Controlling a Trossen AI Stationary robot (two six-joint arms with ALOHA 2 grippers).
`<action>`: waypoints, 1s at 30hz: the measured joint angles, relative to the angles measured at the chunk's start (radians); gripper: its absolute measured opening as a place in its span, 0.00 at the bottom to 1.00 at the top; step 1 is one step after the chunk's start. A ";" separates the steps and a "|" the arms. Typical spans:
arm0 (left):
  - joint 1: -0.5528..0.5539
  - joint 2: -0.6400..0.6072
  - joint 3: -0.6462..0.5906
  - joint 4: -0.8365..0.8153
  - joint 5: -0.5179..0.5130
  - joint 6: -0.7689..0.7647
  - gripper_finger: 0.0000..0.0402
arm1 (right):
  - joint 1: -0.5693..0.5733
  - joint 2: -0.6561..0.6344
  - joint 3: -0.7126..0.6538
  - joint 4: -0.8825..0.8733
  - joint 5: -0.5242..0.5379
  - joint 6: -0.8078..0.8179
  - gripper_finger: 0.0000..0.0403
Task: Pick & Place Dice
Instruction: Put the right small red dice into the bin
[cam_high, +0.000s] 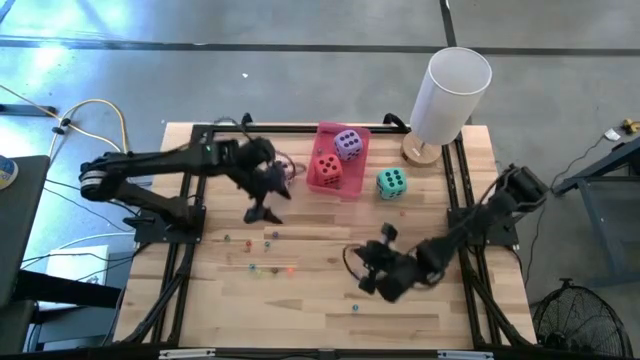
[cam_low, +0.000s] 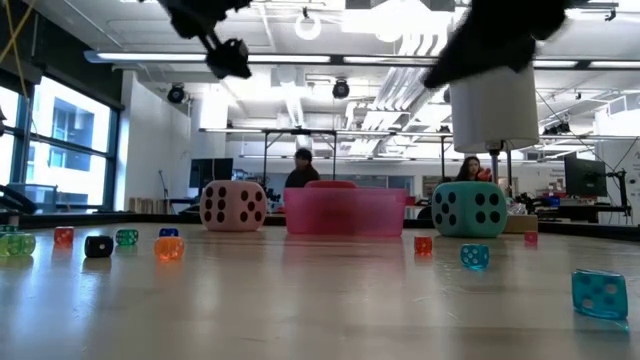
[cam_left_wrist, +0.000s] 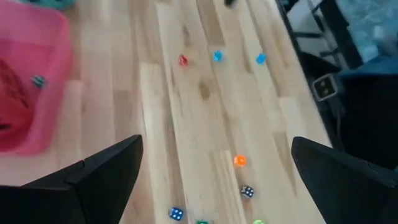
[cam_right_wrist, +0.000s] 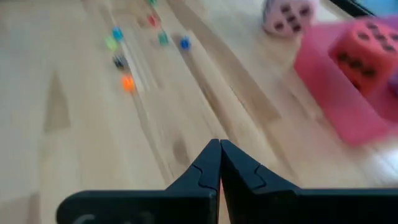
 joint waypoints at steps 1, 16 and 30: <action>-0.020 0.000 -0.030 0.028 -0.019 -0.014 1.00 | 0.026 0.013 0.000 -0.036 0.021 0.054 0.00; -0.048 -0.192 -0.380 0.423 -0.226 -0.029 1.00 | 0.327 0.039 -0.080 -0.698 0.136 1.189 0.00; -0.114 -0.214 -0.663 0.992 -0.020 -0.133 1.00 | 0.246 0.039 -0.110 -0.592 0.166 1.185 0.00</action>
